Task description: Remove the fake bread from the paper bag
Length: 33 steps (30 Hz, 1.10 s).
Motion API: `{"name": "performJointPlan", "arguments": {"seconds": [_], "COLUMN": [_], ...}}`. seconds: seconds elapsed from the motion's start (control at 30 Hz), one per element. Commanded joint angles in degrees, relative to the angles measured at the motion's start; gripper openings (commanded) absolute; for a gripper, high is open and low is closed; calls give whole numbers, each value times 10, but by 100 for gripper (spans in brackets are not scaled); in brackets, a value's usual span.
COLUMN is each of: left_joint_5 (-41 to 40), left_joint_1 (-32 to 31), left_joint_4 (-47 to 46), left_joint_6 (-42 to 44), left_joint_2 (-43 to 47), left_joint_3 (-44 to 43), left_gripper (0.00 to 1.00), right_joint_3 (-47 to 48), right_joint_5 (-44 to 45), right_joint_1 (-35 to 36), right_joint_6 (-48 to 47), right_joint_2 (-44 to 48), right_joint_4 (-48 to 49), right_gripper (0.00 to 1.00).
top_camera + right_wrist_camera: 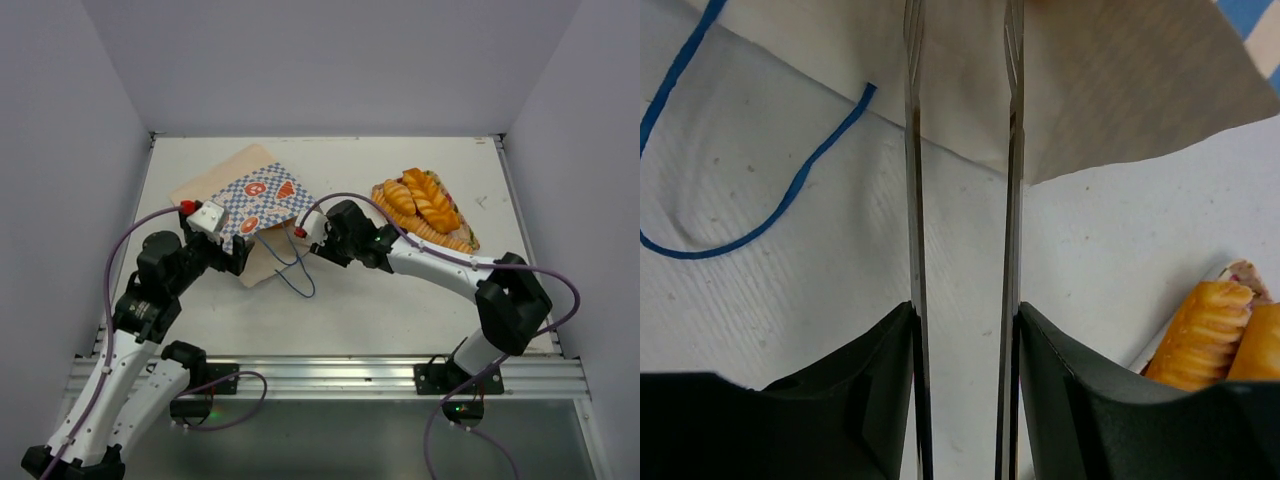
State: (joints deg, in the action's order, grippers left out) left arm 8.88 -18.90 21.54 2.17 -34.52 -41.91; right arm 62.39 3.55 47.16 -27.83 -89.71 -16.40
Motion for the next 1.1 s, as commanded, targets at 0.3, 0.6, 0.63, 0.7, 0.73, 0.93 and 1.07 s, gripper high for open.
{"name": "performJointPlan", "arguments": {"seconds": [0.3, 0.6, 0.63, 0.7, 0.73, 0.93, 1.07], "left_joint_5": [2, 4, 5, 5, 4, 5, 4], "left_joint_1": [-3, -3, -3, -3, -3, -3, -3], "left_joint_4": [-13, -23, -24, -27, -27, -31, -33], "left_joint_6": [12, 16, 16, 16, 17, 18, 20], "left_joint_2": [3, -12, -12, -12, -13, -12, -13], "left_joint_3": [25, 27, 27, 27, 28, 30, 30], "left_gripper": [94, 94, 94, 94, 94, 94, 94], "right_joint_3": [45, 71, 75, 78, 83, 92, 82], "right_joint_5": [2, -4, -6, -5, -3, 7, 6], "right_joint_1": [-17, -20, -22, -22, -22, -26, -27], "right_joint_6": [20, 41, 43, 44, 45, 47, 45], "right_joint_2": [-46, -83, -85, -94, -96, -104, -87], "right_joint_4": [57, 59, 59, 59, 59, 63, 74], "right_gripper": [49, 50, 50, 51, 51, 51, 51]}}
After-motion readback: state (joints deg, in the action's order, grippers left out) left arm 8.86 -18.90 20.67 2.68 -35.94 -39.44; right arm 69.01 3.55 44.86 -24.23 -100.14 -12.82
